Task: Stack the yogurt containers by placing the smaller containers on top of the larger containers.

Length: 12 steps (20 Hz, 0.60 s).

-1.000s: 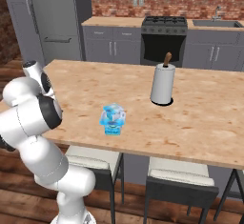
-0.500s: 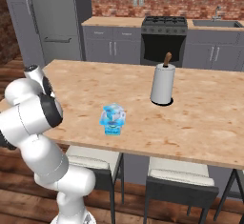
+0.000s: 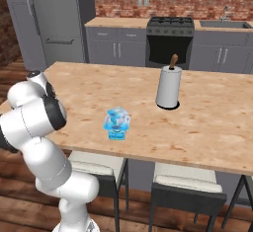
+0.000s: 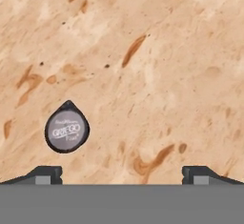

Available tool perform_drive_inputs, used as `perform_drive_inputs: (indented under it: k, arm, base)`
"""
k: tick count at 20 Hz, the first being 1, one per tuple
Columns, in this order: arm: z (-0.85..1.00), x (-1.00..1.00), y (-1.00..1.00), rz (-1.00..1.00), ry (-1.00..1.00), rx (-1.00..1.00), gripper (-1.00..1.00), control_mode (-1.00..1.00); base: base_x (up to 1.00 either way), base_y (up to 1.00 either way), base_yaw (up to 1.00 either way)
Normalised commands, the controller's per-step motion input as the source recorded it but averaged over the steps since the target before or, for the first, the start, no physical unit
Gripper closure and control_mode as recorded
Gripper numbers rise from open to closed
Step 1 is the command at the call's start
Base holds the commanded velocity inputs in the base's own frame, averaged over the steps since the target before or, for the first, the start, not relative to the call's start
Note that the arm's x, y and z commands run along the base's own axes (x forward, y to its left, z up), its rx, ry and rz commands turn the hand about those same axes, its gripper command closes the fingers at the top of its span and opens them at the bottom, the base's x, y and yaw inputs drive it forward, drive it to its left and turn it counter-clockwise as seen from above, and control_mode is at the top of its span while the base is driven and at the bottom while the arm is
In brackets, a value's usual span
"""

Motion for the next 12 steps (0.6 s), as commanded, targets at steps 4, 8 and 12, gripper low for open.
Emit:
perform_drive_inputs:
  k: [4, 8, 12]
  arm:
    - [-0.13, 0.07, 0.0, 0.0, 0.0, 0.0, -1.0, -1.0]
    - [-0.09, 0.09, 0.01, 0.0, 0.0, 0.0, -1.0, -1.0]
    - [-0.09, 0.08, 0.04, 0.0, 0.0, 0.01, -1.0, -1.0]
  base:
    - [0.0, 0.0, 0.0]
    - [0.0, 0.0, 0.0]
    - [0.0, 0.0, 0.0]
